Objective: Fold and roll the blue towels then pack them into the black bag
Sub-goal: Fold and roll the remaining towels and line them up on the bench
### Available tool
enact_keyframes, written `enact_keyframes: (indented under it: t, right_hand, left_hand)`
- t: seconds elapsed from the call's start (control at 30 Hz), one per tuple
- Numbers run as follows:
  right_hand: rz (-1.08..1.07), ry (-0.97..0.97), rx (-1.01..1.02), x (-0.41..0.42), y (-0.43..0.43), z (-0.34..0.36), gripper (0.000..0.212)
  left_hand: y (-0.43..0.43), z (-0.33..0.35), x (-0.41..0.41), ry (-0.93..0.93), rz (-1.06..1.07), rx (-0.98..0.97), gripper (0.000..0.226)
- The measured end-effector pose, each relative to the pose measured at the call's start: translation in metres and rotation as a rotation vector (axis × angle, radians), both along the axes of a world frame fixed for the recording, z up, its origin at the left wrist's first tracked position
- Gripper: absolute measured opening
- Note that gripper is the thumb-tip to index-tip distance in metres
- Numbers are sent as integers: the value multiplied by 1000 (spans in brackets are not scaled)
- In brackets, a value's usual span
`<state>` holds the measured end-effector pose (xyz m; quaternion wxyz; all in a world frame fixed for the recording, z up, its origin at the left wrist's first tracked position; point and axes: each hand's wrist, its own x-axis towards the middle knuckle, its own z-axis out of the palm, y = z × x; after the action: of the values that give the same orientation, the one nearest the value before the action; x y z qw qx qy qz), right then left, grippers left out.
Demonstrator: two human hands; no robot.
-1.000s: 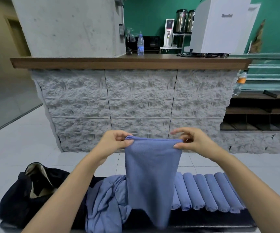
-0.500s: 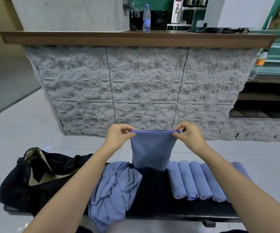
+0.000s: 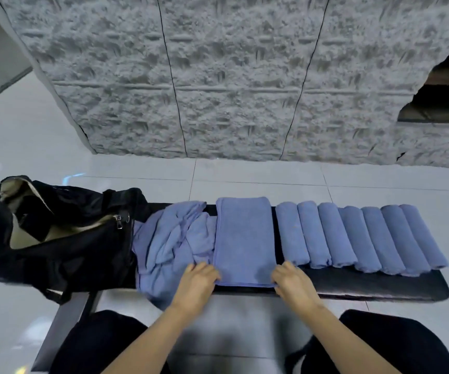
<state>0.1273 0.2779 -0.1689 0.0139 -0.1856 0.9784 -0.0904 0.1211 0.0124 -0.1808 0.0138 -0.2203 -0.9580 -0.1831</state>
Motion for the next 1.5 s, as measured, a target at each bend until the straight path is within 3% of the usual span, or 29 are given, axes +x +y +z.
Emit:
enact_keyframes:
  t: [0.17, 0.3, 0.47, 0.6, 0.7, 0.8, 0.97, 1.03, 1.17, 1.33, 1.5]
  right_hand:
    - [-139, -51, -96, 22, -1, -16, 40]
    - [-241, -65, -239, 24, -3, -7, 22]
    - [-560, -306, -526, 12, -8, -5, 18]
    - [-591, -280, -441, 3, -14, -8, 18]
    - [-413, -18, -241, 5, -15, -14, 26]
    - [-160, 106, -72, 9, -10, -23, 48]
    - [11, 156, 44, 5, 3, -22, 23]
    - [25, 180, 61, 1, 4, -23, 26]
    - [-72, 140, 80, -5, -5, -18, 40]
    - [-117, 31, -7, -4, 1, -5, 44]
    - [-308, -277, -140, 2, 10, 9, 11]
  left_hand:
    - [7, -16, 18, -62, 120, -29, 39]
    - [9, -17, 14, -90, 249, 60, 30]
    - [28, 0, 2, -191, 437, 8, 16]
    - [34, 3, -9, -264, 554, 15, 15]
    - [33, 1, -12, -168, 449, 9, 21]
    - [25, -8, -9, 72, 138, -213, 32]
    - [8, -12, -6, 178, -87, -324, 27]
    - [11, -9, -7, 172, -134, -382, 30]
    - [21, 1, -12, 126, -107, -442, 43]
    - [18, 2, -14, 24, -68, -420, 37]
    - [24, 14, -10, -130, 85, -302, 12]
